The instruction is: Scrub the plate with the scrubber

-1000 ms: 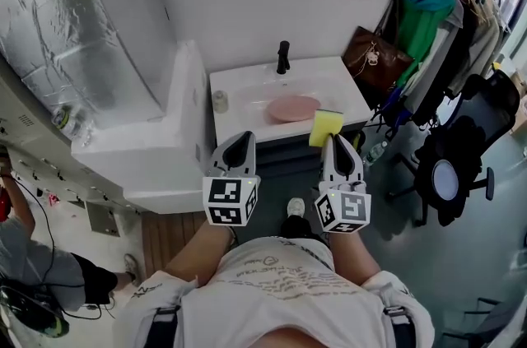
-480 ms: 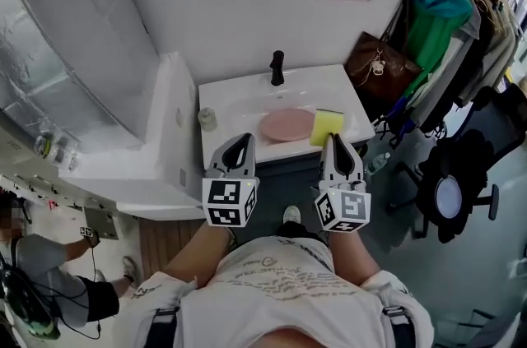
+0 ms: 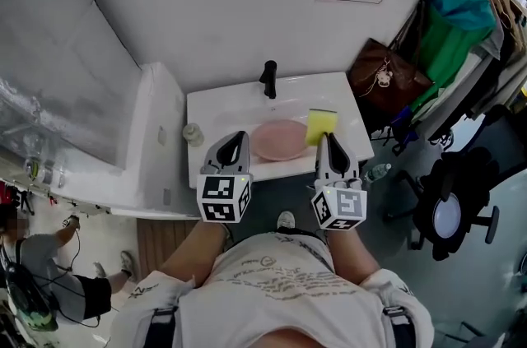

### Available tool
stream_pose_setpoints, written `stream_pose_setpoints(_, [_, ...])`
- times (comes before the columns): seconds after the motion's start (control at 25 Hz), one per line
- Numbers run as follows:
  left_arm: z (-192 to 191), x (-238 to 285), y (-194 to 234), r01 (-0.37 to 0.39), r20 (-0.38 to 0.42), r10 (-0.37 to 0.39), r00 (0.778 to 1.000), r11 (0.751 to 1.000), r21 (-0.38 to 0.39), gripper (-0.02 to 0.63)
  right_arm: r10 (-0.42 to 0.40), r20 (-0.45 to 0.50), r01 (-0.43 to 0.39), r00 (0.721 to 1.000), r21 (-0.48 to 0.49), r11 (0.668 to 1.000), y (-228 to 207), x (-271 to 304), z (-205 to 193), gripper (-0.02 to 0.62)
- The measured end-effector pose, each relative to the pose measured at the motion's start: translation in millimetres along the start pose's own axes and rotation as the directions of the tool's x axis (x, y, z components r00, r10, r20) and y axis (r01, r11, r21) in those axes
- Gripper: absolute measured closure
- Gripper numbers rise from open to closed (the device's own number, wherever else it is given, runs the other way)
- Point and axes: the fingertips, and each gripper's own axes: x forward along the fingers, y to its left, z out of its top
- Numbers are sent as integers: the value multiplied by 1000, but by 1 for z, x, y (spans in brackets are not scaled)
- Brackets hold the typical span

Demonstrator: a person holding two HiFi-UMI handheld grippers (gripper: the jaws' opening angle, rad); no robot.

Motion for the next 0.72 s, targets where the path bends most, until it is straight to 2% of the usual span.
stream_pose_setpoints(0.36, [-20, 62, 6, -49, -101, 47, 994, 999, -21, 583, 73, -105, -72, 992, 10, 997, -37, 54, -33, 557])
stream_pose_setpoints(0.72, [-56, 94, 27, -44, -211, 29, 977, 997, -67, 583, 88, -194, -85, 977, 26, 996, -38, 87, -69, 557])
